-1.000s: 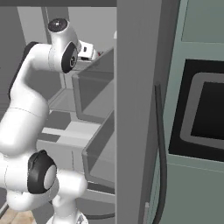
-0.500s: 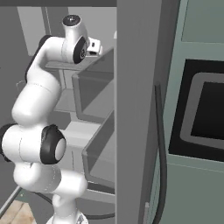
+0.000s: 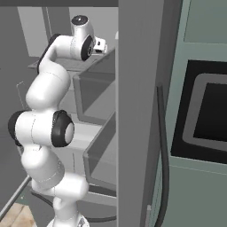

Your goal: Retrieve the sausage and cheese from the fridge and place them on the cutting board on the counter.

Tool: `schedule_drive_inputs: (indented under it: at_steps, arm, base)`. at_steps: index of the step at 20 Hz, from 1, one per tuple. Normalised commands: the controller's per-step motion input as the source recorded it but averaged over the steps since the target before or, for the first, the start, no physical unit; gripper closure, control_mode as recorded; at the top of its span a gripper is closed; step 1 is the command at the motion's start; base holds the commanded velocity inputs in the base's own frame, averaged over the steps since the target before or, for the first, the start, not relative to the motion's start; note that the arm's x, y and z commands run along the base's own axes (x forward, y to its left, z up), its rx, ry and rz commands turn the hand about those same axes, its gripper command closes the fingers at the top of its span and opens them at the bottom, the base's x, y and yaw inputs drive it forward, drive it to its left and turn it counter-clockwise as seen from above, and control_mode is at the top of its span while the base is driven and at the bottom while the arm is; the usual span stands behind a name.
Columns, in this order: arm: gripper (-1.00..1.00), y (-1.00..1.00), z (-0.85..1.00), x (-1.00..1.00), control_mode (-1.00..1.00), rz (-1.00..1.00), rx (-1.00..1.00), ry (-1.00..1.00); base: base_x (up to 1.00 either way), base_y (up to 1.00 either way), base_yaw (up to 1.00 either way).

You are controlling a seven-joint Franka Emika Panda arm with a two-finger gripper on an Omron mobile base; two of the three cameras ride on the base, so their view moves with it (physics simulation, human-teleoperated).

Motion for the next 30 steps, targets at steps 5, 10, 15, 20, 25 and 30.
schedule_drive_inputs:
  at_steps: [5,10,15,20,25,30]
  arm:
    - [-1.00,0.04,-0.02,0.57,-1.00,0.00,0.00,0.08]
    - [-1.00,0.00,-0.03,0.60,-1.00,0.00,0.00,0.06]
    - [-1.00,0.00,-0.08,0.61,-1.00,0.00,0.00,0.06]
    - [-1.00,0.00,-0.16,0.34,-1.00,0.00,0.00,0.06]
    - [-1.00,0.00,-0.08,0.21,-1.00,0.00,0.00,0.05]
    - [1.00,0.00,-0.09,0.06,-1.00,0.00,0.00,0.00]
  base:
    - [0.00,0.00,0.00]
    - [0.00,0.00,0.00]
    - [0.00,0.00,0.00]
    - [0.00,0.00,0.00]
    - [0.00,0.00,0.00]
    - [0.00,0.00,0.00]
